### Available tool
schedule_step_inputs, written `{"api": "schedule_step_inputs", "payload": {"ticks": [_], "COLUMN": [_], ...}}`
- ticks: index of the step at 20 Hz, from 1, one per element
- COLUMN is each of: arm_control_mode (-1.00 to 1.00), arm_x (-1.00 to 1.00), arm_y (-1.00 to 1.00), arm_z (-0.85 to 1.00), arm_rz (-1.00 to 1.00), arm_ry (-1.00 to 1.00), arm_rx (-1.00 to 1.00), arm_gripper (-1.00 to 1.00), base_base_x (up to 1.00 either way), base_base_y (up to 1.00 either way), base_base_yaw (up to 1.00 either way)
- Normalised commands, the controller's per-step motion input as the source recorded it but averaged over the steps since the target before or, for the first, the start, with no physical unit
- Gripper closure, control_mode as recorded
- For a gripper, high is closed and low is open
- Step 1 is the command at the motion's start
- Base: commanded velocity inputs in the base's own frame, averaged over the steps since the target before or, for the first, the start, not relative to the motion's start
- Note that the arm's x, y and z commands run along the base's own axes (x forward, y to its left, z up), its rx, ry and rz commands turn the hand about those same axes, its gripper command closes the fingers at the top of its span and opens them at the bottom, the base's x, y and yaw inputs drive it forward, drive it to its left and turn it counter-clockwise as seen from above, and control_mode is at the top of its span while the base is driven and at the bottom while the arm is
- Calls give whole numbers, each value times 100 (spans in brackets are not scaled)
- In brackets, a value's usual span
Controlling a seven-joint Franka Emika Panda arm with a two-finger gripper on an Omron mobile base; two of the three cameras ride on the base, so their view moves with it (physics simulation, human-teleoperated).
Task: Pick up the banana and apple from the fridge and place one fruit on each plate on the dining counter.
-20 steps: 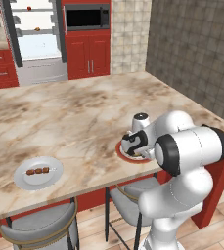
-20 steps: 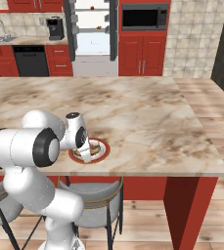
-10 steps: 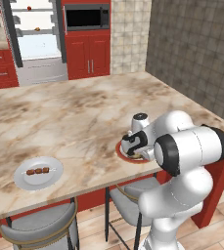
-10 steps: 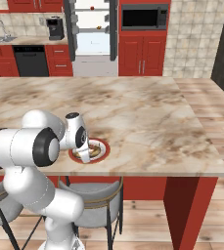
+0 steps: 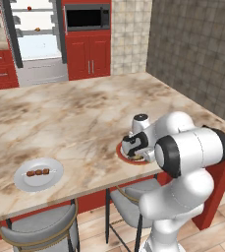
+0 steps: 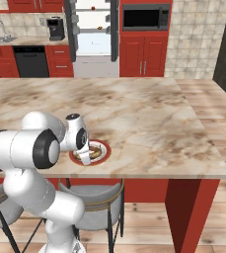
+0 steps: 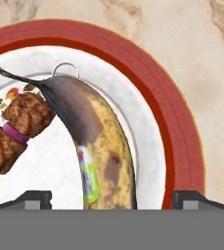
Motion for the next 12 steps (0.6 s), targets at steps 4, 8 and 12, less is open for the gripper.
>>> {"api": "schedule_step_inputs", "payload": {"ticks": [4,8,12], "arm_control_mode": [-100,-100,-100], "arm_x": [-21,-23,-38], "arm_y": [0,-4,-12], "arm_z": [68,100,100], "arm_rz": [0,0,17], "arm_ry": [0,0,0], "arm_rx": [-1,3,9], "arm_gripper": [-100,-100,-100], "base_base_x": [0,0,0], "base_base_y": [0,0,0], "base_base_yaw": [0,0,0]}}
